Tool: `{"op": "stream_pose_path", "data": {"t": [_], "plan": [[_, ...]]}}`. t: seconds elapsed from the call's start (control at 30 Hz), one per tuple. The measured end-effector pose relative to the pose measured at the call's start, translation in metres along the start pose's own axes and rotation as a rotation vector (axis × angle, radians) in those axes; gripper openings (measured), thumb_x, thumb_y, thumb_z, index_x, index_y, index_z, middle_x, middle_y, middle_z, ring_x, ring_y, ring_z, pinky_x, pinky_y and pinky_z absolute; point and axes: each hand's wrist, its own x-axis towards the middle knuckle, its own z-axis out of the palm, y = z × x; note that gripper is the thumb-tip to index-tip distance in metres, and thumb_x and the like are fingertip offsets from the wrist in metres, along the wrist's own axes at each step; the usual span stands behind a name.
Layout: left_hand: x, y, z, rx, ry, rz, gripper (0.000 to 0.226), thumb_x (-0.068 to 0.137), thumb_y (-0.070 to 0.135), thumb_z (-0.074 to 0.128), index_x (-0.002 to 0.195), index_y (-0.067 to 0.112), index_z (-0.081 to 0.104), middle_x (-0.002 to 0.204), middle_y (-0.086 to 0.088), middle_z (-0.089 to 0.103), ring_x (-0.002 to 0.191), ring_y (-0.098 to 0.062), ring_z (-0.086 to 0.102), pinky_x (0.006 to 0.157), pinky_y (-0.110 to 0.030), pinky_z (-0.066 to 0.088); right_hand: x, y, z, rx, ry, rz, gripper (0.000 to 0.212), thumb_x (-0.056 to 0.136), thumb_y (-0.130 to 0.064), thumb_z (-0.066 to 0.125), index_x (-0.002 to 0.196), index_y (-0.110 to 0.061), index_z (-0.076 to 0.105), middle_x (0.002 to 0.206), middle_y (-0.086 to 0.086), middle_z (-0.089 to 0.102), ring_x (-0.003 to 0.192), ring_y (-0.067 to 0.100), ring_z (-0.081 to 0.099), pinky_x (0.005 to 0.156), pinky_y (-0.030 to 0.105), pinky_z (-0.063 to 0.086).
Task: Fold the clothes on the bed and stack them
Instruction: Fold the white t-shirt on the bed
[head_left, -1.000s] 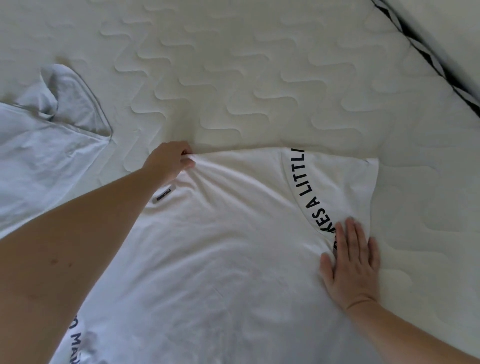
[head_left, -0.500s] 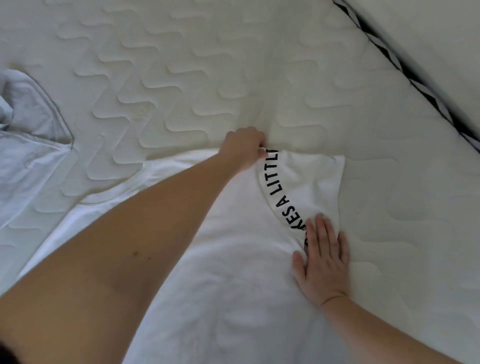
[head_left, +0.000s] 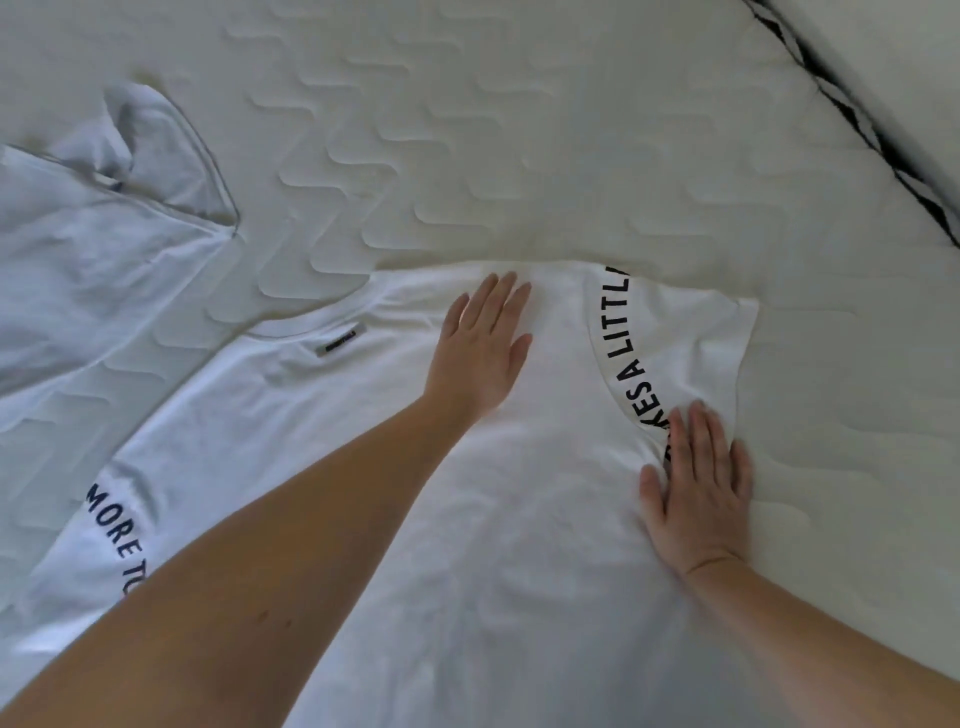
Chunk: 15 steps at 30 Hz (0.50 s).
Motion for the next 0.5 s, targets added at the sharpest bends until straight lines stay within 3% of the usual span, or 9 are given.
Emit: {"op": "stream_pose_path", "data": {"t": [0.1,0.23,0.3,0.37,0.5], "plan": [[-0.066,-0.047,-0.003,0.049,-0.029,-0.07,0.056,0.102,0.037,0.03,0.154,0.014,0.024,0.161,-0.005,0.02,0.15,-0.022,0.016,0.121,-0.044,0.016,-0.007,-0.006,-0.013,0.005,0.019,0.009,0.069,0.091,-0.041,0.019,0.15,-0.008,0.031,0.16,0.009,0.022,0.148,0.021,0.019,0.119,0.049,0.012],[-0.144,-0.108,0.005,0.084,-0.016,-0.331,0.061,0.099,0.04,0.034,0.154,0.014,0.024,0.161,-0.009,0.022,0.148,-0.028,0.021,0.118,-0.05,0.021,-0.007,-0.057,-0.034,0.111,0.18,0.071,0.066,0.091,-0.038,0.023,0.145,-0.003,0.038,0.152,0.013,0.039,0.143,0.026,0.031,0.119,0.052,0.012],[-0.174,-0.13,0.01,0.054,-0.054,-0.459,0.065,0.099,0.047,0.031,0.156,0.02,0.015,0.163,-0.008,0.014,0.149,-0.029,0.016,0.118,-0.051,0.018,-0.005,-0.117,-0.038,0.184,0.195,-0.057,0.062,0.093,-0.034,0.029,0.148,-0.005,0.035,0.153,0.013,0.036,0.144,0.028,0.029,0.12,0.046,0.011],[-0.197,-0.146,0.018,0.04,-0.069,-0.516,0.066,0.098,0.056,0.021,0.156,0.03,0.002,0.164,-0.003,0.001,0.151,-0.026,0.006,0.12,-0.051,0.011,0.004,-0.187,-0.034,0.213,0.109,-0.252,0.06,0.096,-0.032,0.032,0.151,-0.009,0.028,0.158,0.009,0.028,0.147,0.025,0.022,0.12,0.043,0.01],[-0.229,-0.165,0.029,0.018,-0.055,-0.519,0.065,0.095,0.065,0.01,0.153,0.041,-0.011,0.163,0.006,-0.011,0.151,-0.02,-0.004,0.12,-0.052,0.006,0.018,-0.291,0.005,0.018,-0.083,-0.582,0.061,0.101,-0.037,0.034,0.155,-0.021,0.014,0.163,0.001,0.006,0.15,0.019,0.003,0.12,0.04,0.0]]}}
